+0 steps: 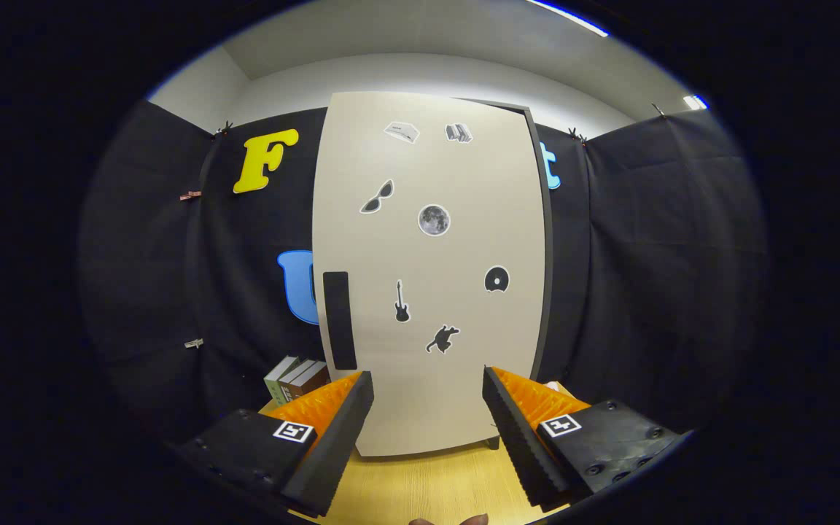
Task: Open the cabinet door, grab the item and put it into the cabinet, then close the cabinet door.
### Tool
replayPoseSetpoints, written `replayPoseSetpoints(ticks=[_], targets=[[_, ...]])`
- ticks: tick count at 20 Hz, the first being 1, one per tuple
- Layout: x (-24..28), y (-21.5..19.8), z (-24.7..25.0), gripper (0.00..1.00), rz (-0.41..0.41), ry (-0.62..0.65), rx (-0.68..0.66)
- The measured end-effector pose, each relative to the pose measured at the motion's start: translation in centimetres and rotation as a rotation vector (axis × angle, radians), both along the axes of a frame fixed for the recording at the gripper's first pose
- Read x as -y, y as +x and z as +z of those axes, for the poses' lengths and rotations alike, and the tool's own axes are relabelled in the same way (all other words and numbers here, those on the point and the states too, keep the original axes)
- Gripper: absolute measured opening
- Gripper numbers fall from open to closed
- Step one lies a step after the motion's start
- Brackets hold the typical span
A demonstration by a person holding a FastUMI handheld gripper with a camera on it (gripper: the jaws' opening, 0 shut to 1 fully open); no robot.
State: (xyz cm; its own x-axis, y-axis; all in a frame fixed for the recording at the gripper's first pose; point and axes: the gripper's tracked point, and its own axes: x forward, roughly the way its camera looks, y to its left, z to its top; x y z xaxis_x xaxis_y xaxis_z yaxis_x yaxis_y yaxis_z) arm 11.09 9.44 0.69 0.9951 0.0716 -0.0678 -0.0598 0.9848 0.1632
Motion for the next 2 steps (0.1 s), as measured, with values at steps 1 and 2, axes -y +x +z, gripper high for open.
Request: replayPoseSetpoints(ticks=[1, 2], targets=[[-0.01, -0.22, 0.33, 0.97, 0.0, -0.003, 0.006], [0.01, -0.41, 0.62, 0.97, -0.002, -0.004, 0.01]])
